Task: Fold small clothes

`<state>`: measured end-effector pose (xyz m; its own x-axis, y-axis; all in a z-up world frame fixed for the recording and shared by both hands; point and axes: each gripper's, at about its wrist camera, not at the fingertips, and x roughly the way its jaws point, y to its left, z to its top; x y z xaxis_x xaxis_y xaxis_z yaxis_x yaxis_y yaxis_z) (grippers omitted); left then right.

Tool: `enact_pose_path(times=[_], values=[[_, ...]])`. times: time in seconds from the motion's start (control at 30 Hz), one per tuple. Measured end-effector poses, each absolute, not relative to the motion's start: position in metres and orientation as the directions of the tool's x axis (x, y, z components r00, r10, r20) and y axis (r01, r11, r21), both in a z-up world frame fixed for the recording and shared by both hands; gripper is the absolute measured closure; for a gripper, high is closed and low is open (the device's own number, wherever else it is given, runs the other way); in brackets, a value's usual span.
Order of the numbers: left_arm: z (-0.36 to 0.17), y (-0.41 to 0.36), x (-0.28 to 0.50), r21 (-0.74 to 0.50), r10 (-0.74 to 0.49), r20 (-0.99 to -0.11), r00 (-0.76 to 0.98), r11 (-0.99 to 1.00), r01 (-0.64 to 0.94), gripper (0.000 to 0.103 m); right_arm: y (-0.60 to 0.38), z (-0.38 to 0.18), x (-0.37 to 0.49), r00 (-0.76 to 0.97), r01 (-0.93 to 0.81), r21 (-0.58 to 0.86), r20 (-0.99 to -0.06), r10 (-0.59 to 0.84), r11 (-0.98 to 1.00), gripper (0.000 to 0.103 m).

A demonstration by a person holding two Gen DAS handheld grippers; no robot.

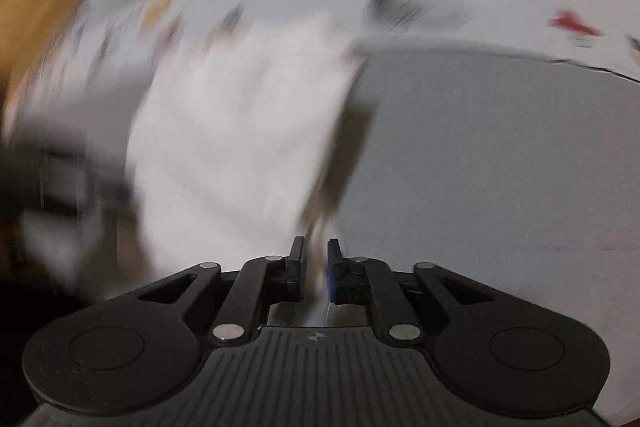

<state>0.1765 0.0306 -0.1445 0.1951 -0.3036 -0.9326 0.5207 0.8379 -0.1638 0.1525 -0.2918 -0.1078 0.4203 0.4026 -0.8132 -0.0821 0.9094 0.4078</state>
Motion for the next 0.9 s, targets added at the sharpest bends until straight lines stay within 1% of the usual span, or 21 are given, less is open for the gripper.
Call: enact_pose_path(times=[0.03,0.1,0.17,0.2,0.23,0.3,0.33,0.37,0.4,0.47,0.5,0.53,0.57,0.63,0.67,0.7,0.73,0.77,0.8,0.87,0.9], values=[[-0.141,0.033,0.178,-0.185,-0.321,-0.927,0.192,0.839,0.512,0.061,-0.302,-0.106,0.161,0.476,-0.008,0.475,-0.772,0.421,0.880,0.077],[-0.134,0.042,0.182,-0.216,-0.353,-0.913,0.207,0.845,0.490,0.061,-0.307,-0.112,0.179,0.524,0.071,0.549,-0.731,0.438,0.833,0.071],[-0.130,0.053,0.188,-0.233,-0.368,-0.902,0.226,0.856,0.462,0.061,-0.303,-0.126,0.197,0.526,0.141,0.563,-0.739,0.420,0.814,0.066],[-0.129,0.058,0.190,-0.237,-0.369,-0.899,0.235,0.863,0.446,0.061,-0.300,-0.135,0.207,0.515,0.177,0.569,-0.749,0.417,0.803,0.061],[-0.128,0.063,0.192,-0.238,-0.367,-0.898,0.244,0.870,0.432,0.061,-0.295,-0.143,0.218,0.499,0.202,0.575,-0.757,0.422,0.792,0.059],[-0.126,0.070,0.196,-0.243,-0.366,-0.894,0.258,0.881,0.407,0.061,-0.285,-0.156,0.233,0.467,0.212,0.593,-0.759,0.452,0.777,0.059],[-0.124,0.073,0.198,-0.247,-0.367,-0.892,0.264,0.885,0.395,0.061,-0.278,-0.161,0.237,0.457,0.202,0.587,-0.765,0.454,0.784,0.065],[-0.122,0.076,0.200,-0.251,-0.366,-0.890,0.271,0.890,0.381,0.061,-0.271,-0.160,0.237,0.462,0.190,0.568,-0.771,0.437,0.801,0.080],[-0.121,0.079,0.202,-0.255,-0.367,-0.888,0.276,0.894,0.368,0.061,-0.268,-0.154,0.238,0.495,0.174,0.545,-0.768,0.406,0.820,0.100],[-0.116,0.081,0.206,-0.270,-0.376,-0.881,0.286,0.898,0.348,0.061,-0.270,-0.128,0.234,0.628,0.136,0.571,-0.682,0.376,0.809,0.100],[-0.113,0.081,0.208,-0.275,-0.380,-0.878,0.290,0.898,0.344,0.061,-0.270,-0.111,0.229,0.706,0.071,0.598,-0.595,0.384,0.798,0.100],[-0.110,0.080,0.207,-0.277,-0.384,-0.875,0.295,0.897,0.345,0.061,-0.266,-0.098,0.228,0.749,0.007,0.578,-0.544,0.379,0.816,0.100],[-0.108,0.079,0.208,-0.280,-0.391,-0.870,0.300,0.894,0.351,0.061,-0.259,-0.091,0.228,0.767,-0.037,0.527,-0.530,0.363,0.849,0.100],[-0.108,0.077,0.209,-0.291,-0.403,-0.865,0.299,0.888,0.356,0.061,-0.252,-0.105,0.240,0.715,0.005,0.459,-0.623,0.317,0.889,0.100],[-0.109,0.075,0.210,-0.289,-0.400,-0.867,0.297,0.889,0.355,0.061,-0.253,-0.120,0.246,0.659,0.083,0.431,-0.700,0.275,0.899,0.099],[-0.109,0.074,0.211,-0.283,-0.394,-0.870,0.297,0.892,0.353,0.061,-0.255,-0.130,0.249,0.622,0.146,0.393,-0.750,0.225,0.908,0.098],[-0.110,0.073,0.213,-0.280,-0.390,-0.871,0.298,0.894,0.351,0.061,-0.258,-0.134,0.248,0.609,0.195,0.361,-0.774,0.176,0.912,0.095],[-0.111,0.073,0.214,-0.282,-0.390,-0.871,0.300,0.895,0.345,0.061,-0.262,-0.131,0.245,0.624,0.224,0.350,-0.768,0.142,0.910,0.095],[-0.111,0.072,0.216,-0.285,-0.391,-0.869,0.303,0.897,0.339,0.061,-0.266,-0.122,0.239,0.667,0.206,0.369,-0.731,0.146,0.906,0.095],[-0.111,0.072,0.221,-0.301,-0.401,-0.862,0.311,0.897,0.324,0.061,-0.265,-0.104,0.227,0.725,0.101,0.396,-0.657,0.205,0.913,0.095],[-0.110,0.071,0.223,-0.315,-0.413,-0.856,0.312,0.893,0.321,0.061,-0.263,-0.097,0.219,0.733,0.018,0.413,-0.625,0.269,0.911,0.094]])
